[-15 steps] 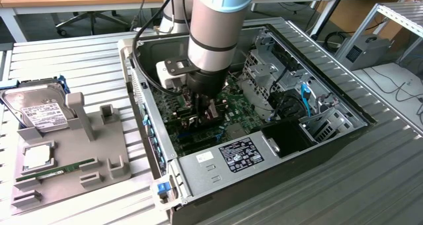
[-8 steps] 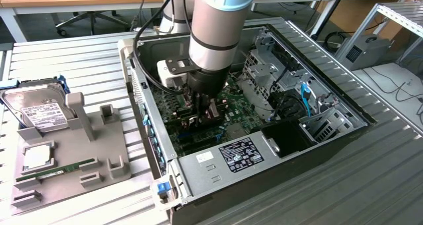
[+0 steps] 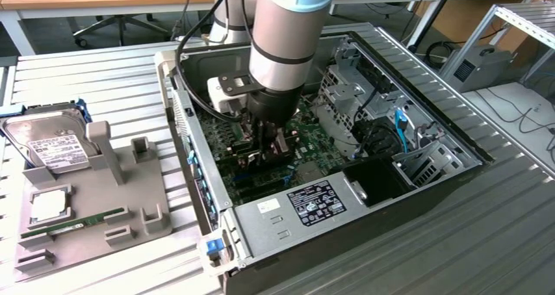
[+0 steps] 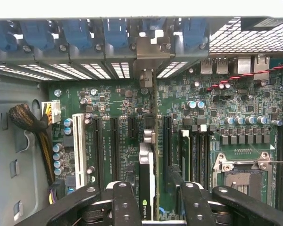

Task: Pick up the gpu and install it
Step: 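Insert the gpu into the slot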

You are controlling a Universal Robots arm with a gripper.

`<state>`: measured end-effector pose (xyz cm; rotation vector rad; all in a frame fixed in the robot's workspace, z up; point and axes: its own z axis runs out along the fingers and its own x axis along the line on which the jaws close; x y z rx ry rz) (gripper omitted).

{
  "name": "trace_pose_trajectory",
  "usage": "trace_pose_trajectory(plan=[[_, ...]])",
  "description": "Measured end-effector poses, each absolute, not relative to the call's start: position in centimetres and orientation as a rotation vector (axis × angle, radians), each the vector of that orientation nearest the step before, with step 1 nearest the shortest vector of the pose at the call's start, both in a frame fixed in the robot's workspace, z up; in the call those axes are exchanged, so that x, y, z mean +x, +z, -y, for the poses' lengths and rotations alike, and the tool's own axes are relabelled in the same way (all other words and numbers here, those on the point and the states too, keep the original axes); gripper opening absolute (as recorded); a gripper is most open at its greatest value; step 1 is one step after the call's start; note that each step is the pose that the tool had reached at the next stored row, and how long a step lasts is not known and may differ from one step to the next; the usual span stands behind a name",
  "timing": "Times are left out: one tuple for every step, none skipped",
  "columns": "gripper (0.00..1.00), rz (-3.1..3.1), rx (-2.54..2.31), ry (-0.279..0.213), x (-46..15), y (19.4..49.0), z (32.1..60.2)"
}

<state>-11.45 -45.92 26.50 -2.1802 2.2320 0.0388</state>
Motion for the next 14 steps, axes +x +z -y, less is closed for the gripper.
trace_pose_trajectory(plan=[[0.40, -2.232, -2.180, 0.039, -11.44, 26.50, 45.93], [0.40, -2.232, -2.180, 0.039, -11.43, 26.51, 45.93], [0.40, -2.232, -2.180, 0.039, -11.43, 26.51, 45.93], [0.40, -2.232, -2.180, 0.039, -11.43, 26.51, 45.93], [0.40, -2.232, -2.180, 0.039, -11.43, 26.51, 45.92], [0.40, -2.232, -2.180, 0.039, -11.43, 26.51, 45.92], [0.40, -2.232, -2.180, 0.039, -11.42, 26.51, 45.93], [0.40, -2.232, -2.180, 0.039, -11.43, 26.51, 45.93], [0.40, -2.232, -2.180, 0.039, -11.43, 26.51, 45.93], [0.40, -2.232, -2.180, 0.039, -11.43, 26.51, 45.92], [0.38, -2.232, -2.180, 0.039, -11.43, 26.51, 45.93], [0.38, -2.232, -2.180, 0.039, -11.43, 26.51, 45.93], [0.32, -2.232, -2.181, 0.039, -11.43, 26.51, 45.92], [0.27, -2.232, -2.180, 0.039, -11.43, 26.51, 45.93]])
